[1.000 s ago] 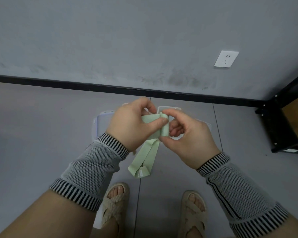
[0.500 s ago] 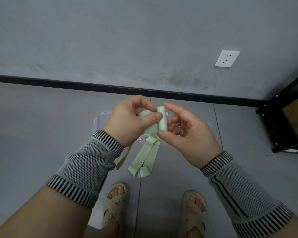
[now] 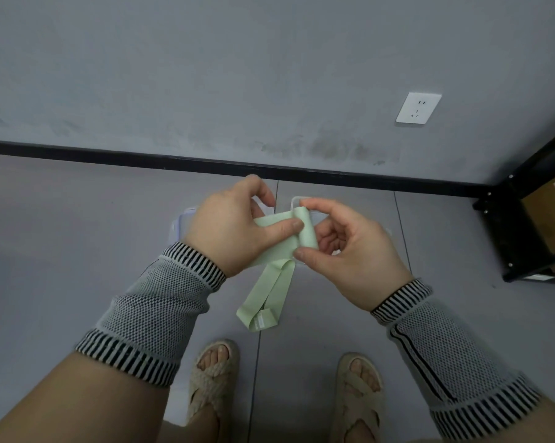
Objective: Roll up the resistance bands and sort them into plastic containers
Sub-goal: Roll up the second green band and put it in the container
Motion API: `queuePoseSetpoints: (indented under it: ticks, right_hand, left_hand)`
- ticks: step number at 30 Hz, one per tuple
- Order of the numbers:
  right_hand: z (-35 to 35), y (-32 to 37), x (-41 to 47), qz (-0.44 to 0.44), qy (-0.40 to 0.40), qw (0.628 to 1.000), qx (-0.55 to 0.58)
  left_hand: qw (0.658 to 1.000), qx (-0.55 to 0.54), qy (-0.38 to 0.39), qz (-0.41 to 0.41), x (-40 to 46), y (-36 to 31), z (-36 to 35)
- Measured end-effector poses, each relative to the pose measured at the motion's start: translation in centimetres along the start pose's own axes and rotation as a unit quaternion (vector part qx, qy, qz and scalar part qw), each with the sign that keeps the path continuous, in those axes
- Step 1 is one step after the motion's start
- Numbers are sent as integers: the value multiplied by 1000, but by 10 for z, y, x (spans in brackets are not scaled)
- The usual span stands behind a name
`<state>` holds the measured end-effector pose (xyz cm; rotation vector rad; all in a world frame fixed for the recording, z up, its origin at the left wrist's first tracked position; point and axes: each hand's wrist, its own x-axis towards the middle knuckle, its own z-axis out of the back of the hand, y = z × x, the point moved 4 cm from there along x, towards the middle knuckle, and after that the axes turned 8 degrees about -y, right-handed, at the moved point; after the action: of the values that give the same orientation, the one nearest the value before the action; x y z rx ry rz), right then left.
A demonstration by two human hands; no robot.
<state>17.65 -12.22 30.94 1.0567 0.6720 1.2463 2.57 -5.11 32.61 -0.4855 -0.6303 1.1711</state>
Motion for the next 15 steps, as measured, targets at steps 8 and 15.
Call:
queuePoseSetpoints:
  ticks: [8, 15]
  right_hand:
    - [-4, 2, -1, 49, -25, 993, -103]
    - [-8, 0, -2, 47, -12, 996, -78]
  left_hand:
    - [993, -118, -5, -5, -2, -4, -7]
    - [983, -180, 13, 45, -1, -1, -8]
